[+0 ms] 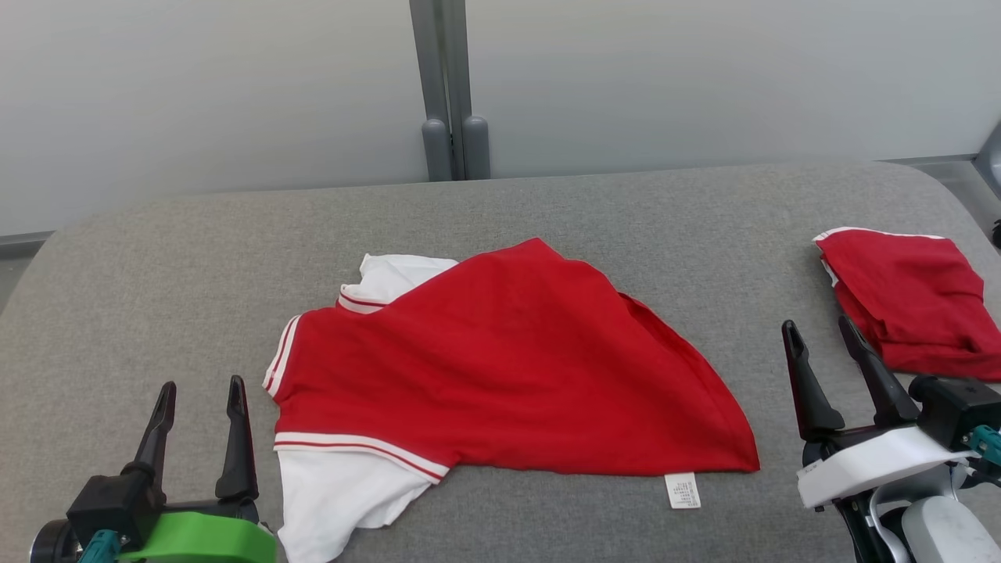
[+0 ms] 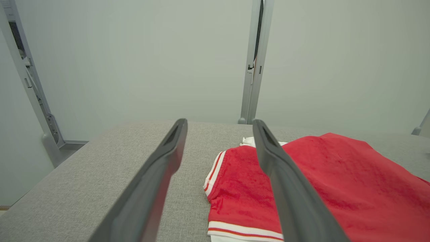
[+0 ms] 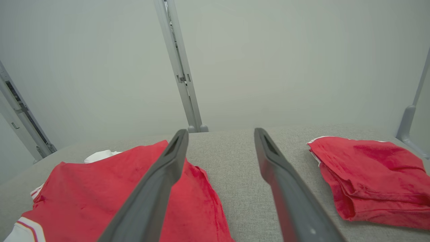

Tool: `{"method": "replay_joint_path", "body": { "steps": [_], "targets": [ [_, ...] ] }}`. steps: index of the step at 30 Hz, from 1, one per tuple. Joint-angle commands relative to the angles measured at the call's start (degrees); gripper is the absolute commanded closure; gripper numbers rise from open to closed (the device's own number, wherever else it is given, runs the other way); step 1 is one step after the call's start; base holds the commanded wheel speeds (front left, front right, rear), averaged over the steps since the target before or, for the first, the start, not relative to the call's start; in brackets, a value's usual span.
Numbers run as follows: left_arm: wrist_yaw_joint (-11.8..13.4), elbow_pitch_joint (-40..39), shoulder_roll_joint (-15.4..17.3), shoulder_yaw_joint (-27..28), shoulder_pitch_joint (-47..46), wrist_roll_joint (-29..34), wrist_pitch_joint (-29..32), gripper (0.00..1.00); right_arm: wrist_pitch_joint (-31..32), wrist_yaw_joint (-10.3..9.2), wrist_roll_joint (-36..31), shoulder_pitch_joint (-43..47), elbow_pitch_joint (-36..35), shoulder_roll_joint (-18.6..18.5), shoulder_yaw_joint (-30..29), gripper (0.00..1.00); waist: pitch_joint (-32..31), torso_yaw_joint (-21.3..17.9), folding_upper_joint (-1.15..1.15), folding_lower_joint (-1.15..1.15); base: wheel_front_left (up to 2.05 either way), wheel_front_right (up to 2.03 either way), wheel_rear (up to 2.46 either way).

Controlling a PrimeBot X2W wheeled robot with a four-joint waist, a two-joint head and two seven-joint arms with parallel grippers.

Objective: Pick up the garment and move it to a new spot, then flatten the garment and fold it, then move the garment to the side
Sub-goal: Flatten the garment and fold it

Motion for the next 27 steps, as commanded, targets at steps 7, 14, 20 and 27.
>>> {"method": "replay_joint_path", "body": {
  "steps": [7,14,20,27],
  "targets": [
    [-2.77,1.65,-2.06,2.51,-0.15,2.98,-0.18,0.00,-1.14,0.00,0.06,-1.44,2.29,-0.97,1.18,0.00,-0.05,0.22,0.00,0.00,0.00,0.00,0.00],
    [-4.38,2.55,-3.27,3.85,-0.07,4.89,-0.18,0.00,-1.42,0.00,0.17,-1.78,2.97,-1.39,1.61,0.00,-0.18,0.14,0.00,0.00,0.00,0.00,0.00],
    [-5.26,3.03,-4.15,4.67,-0.16,5.85,-0.18,0.00,-1.42,0.00,0.28,-1.90,3.09,-1.72,1.81,0.00,-0.18,0.15,0.00,0.00,0.00,0.00,0.00],
    [-6.65,3.02,-4.69,5.14,0.14,6.29,-0.17,0.00,-0.77,0.00,0.16,-1.61,2.78,-2.36,1.34,0.00,-0.21,0.22,0.00,0.00,0.00,0.00,0.00]
  ]
}}
